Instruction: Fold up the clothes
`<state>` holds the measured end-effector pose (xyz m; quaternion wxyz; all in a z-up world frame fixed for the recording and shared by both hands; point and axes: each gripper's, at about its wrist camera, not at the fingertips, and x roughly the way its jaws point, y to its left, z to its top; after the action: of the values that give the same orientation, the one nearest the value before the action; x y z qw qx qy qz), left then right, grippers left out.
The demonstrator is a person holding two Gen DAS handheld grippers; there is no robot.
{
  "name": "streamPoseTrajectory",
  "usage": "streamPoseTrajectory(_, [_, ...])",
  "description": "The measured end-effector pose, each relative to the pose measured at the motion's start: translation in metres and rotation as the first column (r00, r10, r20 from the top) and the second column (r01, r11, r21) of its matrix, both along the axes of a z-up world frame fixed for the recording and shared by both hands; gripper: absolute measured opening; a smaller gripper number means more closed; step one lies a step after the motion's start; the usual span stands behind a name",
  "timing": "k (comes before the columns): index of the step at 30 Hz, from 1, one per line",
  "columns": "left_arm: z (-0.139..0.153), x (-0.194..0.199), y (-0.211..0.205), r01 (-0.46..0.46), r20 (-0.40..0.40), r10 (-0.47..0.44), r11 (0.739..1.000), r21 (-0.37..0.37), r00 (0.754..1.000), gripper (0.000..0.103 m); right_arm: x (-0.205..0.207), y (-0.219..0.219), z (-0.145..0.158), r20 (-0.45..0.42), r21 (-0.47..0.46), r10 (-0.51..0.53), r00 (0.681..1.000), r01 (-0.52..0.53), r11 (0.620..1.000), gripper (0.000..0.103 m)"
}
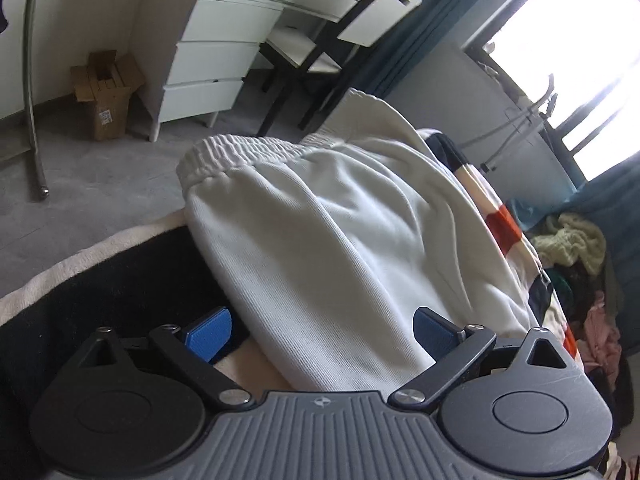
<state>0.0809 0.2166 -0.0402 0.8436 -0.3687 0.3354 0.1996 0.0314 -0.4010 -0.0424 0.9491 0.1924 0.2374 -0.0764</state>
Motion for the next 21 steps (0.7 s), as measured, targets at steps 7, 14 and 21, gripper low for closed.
streamPoseTrajectory(7, [-0.008,0.008,0.000,-0.026,-0.054,0.025,0.999,-0.024,0.998,0.098,0.000,-0.002,-0.001,-0.007,0.024,0.000,1.000,0.000,1.000,0.077])
streamPoseTrajectory(14, [-0.020,0.015,0.008,-0.076,-0.051,0.071,0.992,-0.099,0.996,0.098,0.001,-0.004,-0.003,-0.017,0.029,-0.014,1.000,0.014,0.999,0.077])
streamPoseTrajectory(21, [-0.011,0.009,0.005,-0.005,0.123,0.025,0.987,-0.159,0.992,0.094,0.000,-0.012,-0.006,-0.033,0.067,-0.054,0.998,0.056,0.996,0.077])
